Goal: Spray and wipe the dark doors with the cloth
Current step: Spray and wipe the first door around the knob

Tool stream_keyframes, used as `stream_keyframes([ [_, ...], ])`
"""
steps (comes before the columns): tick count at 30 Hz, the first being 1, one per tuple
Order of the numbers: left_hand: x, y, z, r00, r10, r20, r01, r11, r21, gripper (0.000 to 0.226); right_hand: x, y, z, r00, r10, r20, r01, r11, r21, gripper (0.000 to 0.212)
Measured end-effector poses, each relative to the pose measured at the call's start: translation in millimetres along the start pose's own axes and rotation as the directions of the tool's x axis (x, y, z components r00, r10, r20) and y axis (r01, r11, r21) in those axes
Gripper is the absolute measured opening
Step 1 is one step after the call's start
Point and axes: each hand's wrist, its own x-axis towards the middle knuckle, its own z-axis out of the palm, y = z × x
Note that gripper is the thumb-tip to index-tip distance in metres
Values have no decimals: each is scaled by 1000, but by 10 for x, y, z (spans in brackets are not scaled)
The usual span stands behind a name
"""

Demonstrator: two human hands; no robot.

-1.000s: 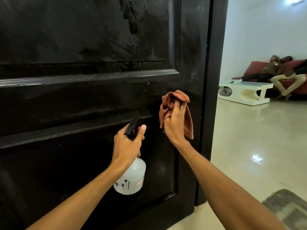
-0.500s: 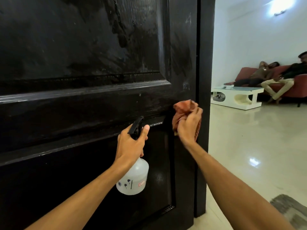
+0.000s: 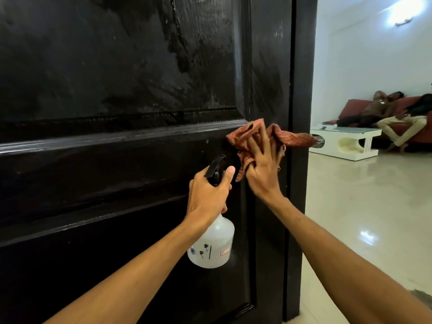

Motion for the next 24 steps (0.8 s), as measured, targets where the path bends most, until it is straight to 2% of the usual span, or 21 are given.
stream_keyframes([
  [2, -23, -10, -88, 1000, -2, -24, 2, 1000, 9, 29, 97, 1, -49, 953, 287, -101, -274, 953, 127, 57],
  [3, -31, -22, -155, 999, -2, -48, 3, 1000, 13, 29, 100, -124, -16, 920, 377, -104, -358, 919, 165, 58],
  [4, -38, -33, -227, 997, -2, -75, 3, 1000, 13, 31, 71, -303, 44, 934, 348, -81, -336, 932, 133, 56],
  [6, -68, -48, -359, 993, -2, -115, 2, 1000, -2, 33, -119, -601, 198, 998, 9, 56, -8, 1000, -20, 52],
  [7, -89, -49, -400, 992, -1, -123, 0, 1000, -7, 33, -163, -610, 196, 987, -122, 101, 130, 989, -71, 54],
  [8, -113, -43, -443, 992, 0, -126, 0, 1000, -2, 32, -117, -558, 143, 984, -151, 94, 160, 983, -88, 59],
  [9, -134, -35, -482, 992, 1, -124, 0, 1000, 9, 31, -42, -476, 77, 999, -46, 22, 48, 996, -80, 61],
  [10, -159, -24, -528, 992, 2, -123, 1, 1000, 18, 30, 31, -422, 21, 986, 153, -73, -155, 988, -18, 62],
  [11, -178, -18, -586, 991, 3, -131, 0, 1000, 25, 30, 82, -448, -5, 926, 356, -129, -350, 934, 65, 62],
  [12, -189, -16, -638, 989, 6, -148, -2, 1000, 28, 31, 97, -555, 10, 872, 470, -136, -459, 882, 106, 60],
  [13, -203, -16, -709, 985, 6, -173, -2, 1000, 26, 31, 63, -736, 71, 889, 443, -119, -436, 896, 79, 58],
  [15, -257, -9, -846, 978, 8, -211, -8, 1000, 4, 30, -120, -1015, 226, 996, 86, 2, -86, 996, -14, 55],
  [16, -301, -6, -911, 975, 9, -223, -11, 1000, -10, 30, -191, -1081, 269, 997, -56, 56, 56, 998, 6, 57],
  [17, -344, -3, -969, 973, 6, -231, -12, 1000, -23, 29, -188, -1088, 258, 993, -102, 59, 100, 994, 39, 59],
  [18, -386, 6, -1044, 970, -1, -242, -8, 999, -37, 27, -139, -1104, 254, 1000, -29, 0, 29, 998, 58, 60],
  [20, -464, 17, -1235, 963, -8, -268, -4, 999, -44, 24, -83, -1329, 295, 951, 287, -118, -276, 956, 102, 60],
  [21, -500, 12, -1357, 956, -1, -293, -8, 1000, -26, 24, -95, -1536, 359, 938, 321, -129, -312, 946, 87, 59],
  [22, -538, 0, -1467, 948, 8, -318, -10, 1000, -4, 24, -156, -1736, 426, 976, 192, -98, -191, 981, 20, 60],
  [23, -586, -15, -1576, 939, 15, -343, -9, 1000, 20, 23, -258, -1871, 511, 999, -23, -31, 21, 998, -53, 61],
  [24, -646, -33, -1675, 932, 21, -363, -7, 999, 40, 20, -336, -1930, 563, 982, -187, 27, 188, 978, -86, 63],
])
